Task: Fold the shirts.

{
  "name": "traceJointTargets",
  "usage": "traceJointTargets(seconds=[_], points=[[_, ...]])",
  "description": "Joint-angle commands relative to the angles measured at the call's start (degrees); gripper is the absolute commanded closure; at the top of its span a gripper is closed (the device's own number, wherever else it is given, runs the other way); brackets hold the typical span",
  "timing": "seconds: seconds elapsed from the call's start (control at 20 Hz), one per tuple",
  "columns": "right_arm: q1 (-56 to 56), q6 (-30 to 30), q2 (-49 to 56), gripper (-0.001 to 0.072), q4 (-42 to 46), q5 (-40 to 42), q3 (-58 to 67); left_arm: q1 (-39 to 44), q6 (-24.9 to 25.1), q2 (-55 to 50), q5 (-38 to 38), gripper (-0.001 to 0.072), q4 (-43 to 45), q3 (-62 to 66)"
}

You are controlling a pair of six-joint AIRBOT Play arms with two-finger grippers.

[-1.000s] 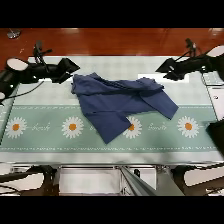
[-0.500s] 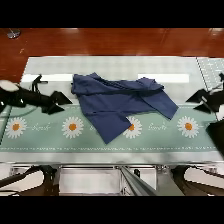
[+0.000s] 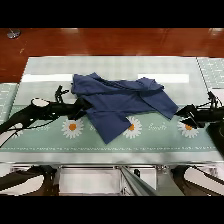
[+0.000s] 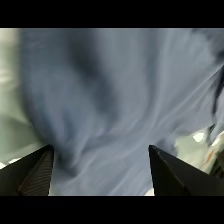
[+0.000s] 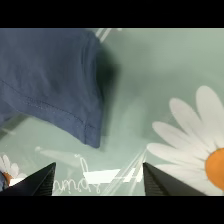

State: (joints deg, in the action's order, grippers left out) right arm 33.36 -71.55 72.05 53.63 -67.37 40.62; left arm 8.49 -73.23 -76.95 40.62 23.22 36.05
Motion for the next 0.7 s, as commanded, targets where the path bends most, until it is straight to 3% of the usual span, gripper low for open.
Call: traceJointTargets(seconds=[0.0, 0.05, 0.1, 0.15, 0.25, 0.65], points=[[0.00, 0.48, -0.20, 0.0083, -0.48, 0.46, -0.76, 3.43, 0.57, -3.02, -4.15, 0.0009, -1.73, 2.58], [0.00, 0.48, -0.20, 0.0083, -0.48, 0.48, -0.76, 3.37, 0.57, -3.37, -3.87, 0.0108, -1.73, 3.48], [0.00, 0.46, -0.20, 0.0083, -0.46, 0.46, -0.76, 3.23, 0.74, -3.34, -3.21, 0.0552, -1.68, 4.22], [-0.02, 0.37, -0.17, 0.0084, -0.44, 0.50, -0.76, 3.21, 2.32, -3.34, -2.49, 0.0683, -1.68, 5.07], [-0.02, -0.02, 0.00, 0.0084, -0.42, 0.94, -0.76, 3.19, 4.24, -3.34, -0.55, 0.0682, -1.66, 6.80], [-0.02, 0.55, 6.80, 0.0084, -8.46, 4.35, 1.40, 3.37, 4.26, -3.34, 1.44, 0.0683, -1.64, 8.00]])
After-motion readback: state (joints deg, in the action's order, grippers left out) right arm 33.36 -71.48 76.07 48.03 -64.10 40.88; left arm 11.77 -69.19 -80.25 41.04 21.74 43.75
